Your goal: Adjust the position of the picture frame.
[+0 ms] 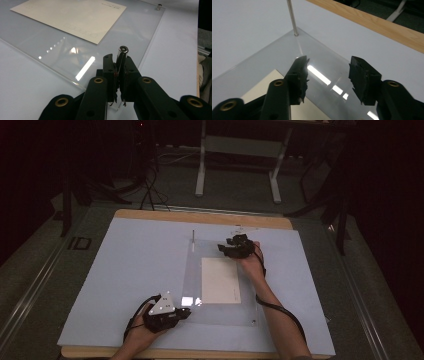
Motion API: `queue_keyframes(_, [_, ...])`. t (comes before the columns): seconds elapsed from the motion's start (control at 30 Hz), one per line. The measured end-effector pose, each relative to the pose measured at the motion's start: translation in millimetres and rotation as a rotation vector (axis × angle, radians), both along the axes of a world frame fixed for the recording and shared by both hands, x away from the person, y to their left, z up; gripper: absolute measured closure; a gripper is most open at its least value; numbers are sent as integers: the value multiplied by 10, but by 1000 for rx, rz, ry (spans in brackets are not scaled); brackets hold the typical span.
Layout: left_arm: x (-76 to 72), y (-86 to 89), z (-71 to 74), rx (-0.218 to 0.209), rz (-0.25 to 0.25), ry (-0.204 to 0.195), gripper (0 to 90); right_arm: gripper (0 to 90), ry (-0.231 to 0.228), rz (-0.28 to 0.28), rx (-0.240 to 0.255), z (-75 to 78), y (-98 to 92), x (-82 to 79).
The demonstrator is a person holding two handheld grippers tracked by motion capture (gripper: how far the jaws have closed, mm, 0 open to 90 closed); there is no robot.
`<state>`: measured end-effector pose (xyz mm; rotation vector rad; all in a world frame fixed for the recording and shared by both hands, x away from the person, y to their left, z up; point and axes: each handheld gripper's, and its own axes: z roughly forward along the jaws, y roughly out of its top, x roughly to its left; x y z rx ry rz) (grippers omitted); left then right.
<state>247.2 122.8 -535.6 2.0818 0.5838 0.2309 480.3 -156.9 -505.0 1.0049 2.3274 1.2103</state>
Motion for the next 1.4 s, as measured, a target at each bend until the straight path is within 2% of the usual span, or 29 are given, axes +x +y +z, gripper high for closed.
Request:
queue_keyframes(0.17, [-10,-6,-1,-1,4,0,830,550,-5,36,-27,-28,176,69])
queue_keyframes(0.47, [-25,-19,-2,-9,-5,12,774,577,-3,78,-19,-23,459,197])
queue_keyframes(0.53, [-25,-8,6,-16,-8,18,763,619,-3,103,-27,-40,568,237])
queue_keyframes(0.67, [-29,-16,6,-16,-8,17,749,658,1,118,-29,-83,719,282])
queue_keyframes(0.87, [-28,-33,4,-24,-4,31,720,676,6,116,-16,-95,925,365])
queue_keyframes(1.0, [-32,-55,2,-24,8,34,708,698,21,95,-4,-94,1037,423])
queue_keyframes(1.1, [-29,-52,1,-24,13,39,715,754,35,74,-17,-118,1103,469])
queue_keyframes(1.27, [-25,-56,-7,-21,26,38,745,769,68,65,-40,-216,1181,535])
queue_keyframes(1.4, [-24,-62,-9,-16,38,39,764,809,76,50,-48,-272,1215,545])
